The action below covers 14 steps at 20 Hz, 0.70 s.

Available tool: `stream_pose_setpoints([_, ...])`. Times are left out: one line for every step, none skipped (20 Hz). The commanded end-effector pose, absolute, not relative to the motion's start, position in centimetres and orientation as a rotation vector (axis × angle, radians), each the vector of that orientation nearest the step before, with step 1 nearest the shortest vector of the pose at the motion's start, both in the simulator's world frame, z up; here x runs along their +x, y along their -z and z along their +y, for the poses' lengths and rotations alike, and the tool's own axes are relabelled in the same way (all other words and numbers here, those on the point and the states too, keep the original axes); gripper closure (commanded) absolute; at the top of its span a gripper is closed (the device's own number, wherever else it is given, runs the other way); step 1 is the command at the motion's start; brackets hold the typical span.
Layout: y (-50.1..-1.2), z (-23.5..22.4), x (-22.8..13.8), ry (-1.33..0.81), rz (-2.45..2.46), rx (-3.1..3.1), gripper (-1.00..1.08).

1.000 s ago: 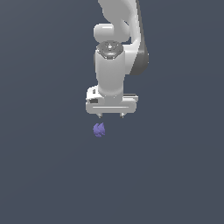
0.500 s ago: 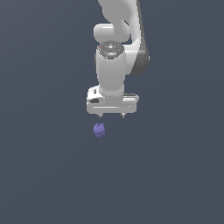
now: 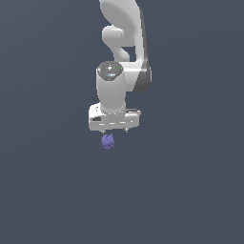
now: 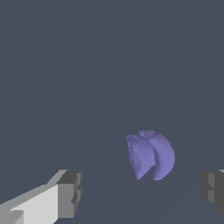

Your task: Pick up the object and move it to a goal position.

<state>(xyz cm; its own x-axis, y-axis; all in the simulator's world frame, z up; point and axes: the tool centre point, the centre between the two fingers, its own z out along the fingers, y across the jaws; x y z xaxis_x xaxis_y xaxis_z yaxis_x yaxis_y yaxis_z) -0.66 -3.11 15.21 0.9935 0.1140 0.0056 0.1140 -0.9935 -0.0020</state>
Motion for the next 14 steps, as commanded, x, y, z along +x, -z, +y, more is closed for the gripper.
stream_pose_setpoints([-13.6,-4.3,-0.9,0.006,-0.236,-3.132,-0.92])
stream_pose_setpoints([-13.0,-4.7,-1.0,0.005,-0.258,-3.131,-0.92])
stream_pose_setpoints([-12.4,-5.1,-1.2,0.004,-0.279,-3.129,-0.92])
stream_pose_setpoints([-11.9,-5.5,-1.3,0.003,-0.298,-3.128,-0.92])
stream_pose_setpoints([-11.4,-5.8,-1.4,0.003,-0.315,-3.126,-0.92])
stream_pose_setpoints([-11.0,-6.1,-1.5,0.002,-0.331,-3.125,-0.92])
stream_pose_setpoints([-10.6,-6.3,-1.6,0.002,-0.346,-3.123,-0.92])
stream_pose_setpoints([-10.3,-6.6,-1.7,0.001,-0.359,-3.122,-0.92])
stream_pose_setpoints([-10.0,-6.8,-1.8,0.001,-0.370,-3.120,-0.92])
stream_pose_setpoints([-9.7,-7.0,-1.9,0.001,-0.380,-3.119,-0.92])
stream_pose_setpoints([-9.5,-7.1,-1.9,0.001,-0.389,-3.118,-0.92])
stream_pose_setpoints([-9.3,-7.2,-2.0,0.000,-0.395,-3.117,-0.92])
stream_pose_setpoints([-9.2,-7.3,-2.0,0.000,-0.401,-3.116,-0.92])
stream_pose_setpoints([-9.1,-7.4,-2.0,0.000,-0.405,-3.116,-0.92])
